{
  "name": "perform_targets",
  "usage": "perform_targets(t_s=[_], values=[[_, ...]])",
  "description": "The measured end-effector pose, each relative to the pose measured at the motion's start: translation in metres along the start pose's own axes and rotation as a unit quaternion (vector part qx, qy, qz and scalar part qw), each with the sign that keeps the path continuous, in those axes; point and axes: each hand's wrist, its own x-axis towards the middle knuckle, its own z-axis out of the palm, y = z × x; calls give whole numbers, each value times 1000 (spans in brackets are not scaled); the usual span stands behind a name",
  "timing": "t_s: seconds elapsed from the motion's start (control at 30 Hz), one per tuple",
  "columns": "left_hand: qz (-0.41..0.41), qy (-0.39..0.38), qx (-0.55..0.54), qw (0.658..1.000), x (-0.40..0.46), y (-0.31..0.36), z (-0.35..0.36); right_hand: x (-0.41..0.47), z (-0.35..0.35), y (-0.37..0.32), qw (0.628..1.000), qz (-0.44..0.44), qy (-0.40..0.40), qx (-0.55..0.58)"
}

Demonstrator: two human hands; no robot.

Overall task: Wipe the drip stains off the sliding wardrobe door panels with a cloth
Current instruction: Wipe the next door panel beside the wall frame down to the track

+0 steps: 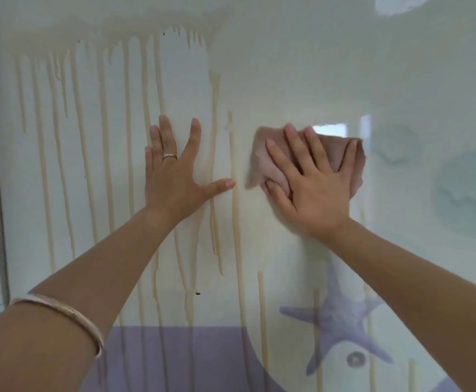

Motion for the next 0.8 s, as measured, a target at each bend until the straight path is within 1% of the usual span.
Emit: perform_targets(t_s=[0.07,0.13,0.17,0.23,0.27,0.33,0.37,0.4,0.47,0.53,0.63,0.7,0.8], values=[[3,3,1,1000,1,-1,3,8,4,-4,998,65,-11,-21],[5,6,-5,1000,2,-1,3,-17,12,-17,989,87,-99,-60],[4,5,-10,1000,0,0,2,-40,16,-23,984,76,-139,-87],[7,4,-13,1000,-1,0,1,-78,17,-31,980,12,-174,-93],[7,6,-11,1000,-1,0,1,-83,13,-30,985,-25,-156,-76],[7,10,-5,1000,0,-1,1,-64,4,-20,993,-78,-82,-33],[7,12,-1,1000,1,-2,2,-45,1,-14,996,-72,-44,-17],[7,15,0,1000,2,-3,4,-27,-1,-9,999,-44,-14,-6],[9,18,-1,1000,1,-3,7,-3,-1,-7,1000,26,17,-3],[11,19,2,1000,1,-3,7,-7,4,-15,998,56,20,-13],[1,29,-1,1000,-6,-2,8,-47,7,-31,1000,16,8,-12],[7,47,-7,999,-28,2,21,-81,2,-41,1000,-8,-17,-8],[1,42,-57,997,-82,10,51,-125,-3,-57,998,11,-58,-15]])
